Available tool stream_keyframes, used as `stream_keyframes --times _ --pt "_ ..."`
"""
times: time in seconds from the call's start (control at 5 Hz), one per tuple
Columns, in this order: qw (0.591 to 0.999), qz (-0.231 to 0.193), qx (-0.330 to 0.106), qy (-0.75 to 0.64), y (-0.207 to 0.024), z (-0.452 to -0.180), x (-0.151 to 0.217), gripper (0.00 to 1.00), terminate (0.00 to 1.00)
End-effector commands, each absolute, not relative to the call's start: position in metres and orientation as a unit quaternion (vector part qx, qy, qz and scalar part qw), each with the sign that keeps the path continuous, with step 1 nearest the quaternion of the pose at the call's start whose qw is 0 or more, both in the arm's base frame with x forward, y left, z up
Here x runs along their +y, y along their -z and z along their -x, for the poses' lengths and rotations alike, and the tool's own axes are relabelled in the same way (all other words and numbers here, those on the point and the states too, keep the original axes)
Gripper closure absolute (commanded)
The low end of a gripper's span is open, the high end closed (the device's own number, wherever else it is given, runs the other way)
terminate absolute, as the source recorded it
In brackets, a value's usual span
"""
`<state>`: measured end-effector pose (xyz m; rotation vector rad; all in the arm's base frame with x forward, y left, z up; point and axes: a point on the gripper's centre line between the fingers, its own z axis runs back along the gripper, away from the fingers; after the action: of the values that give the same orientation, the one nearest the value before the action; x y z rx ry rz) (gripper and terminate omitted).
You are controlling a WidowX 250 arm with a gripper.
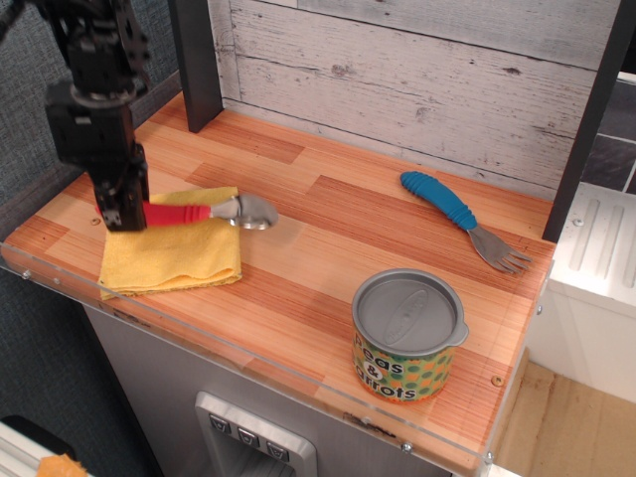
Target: Move the red spoon from the yellow cloth to table corner.
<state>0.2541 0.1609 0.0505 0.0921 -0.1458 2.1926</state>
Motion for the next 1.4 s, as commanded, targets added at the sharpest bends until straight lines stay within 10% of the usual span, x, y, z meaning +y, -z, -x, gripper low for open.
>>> stream_keyframes --times 0.0,0.4,1.2 --pt "0.458 -0.004 -0.086 -0.885 -0.085 -0.260 0.152 1.00 0.00" --pt "0.582 0.000 -0.089 -0.808 -0.101 -0.288 0.137 1.00 0.00" --pt "0.629 0.019 -0.106 -0.770 -0.073 -0.346 0.132 1.00 0.00"
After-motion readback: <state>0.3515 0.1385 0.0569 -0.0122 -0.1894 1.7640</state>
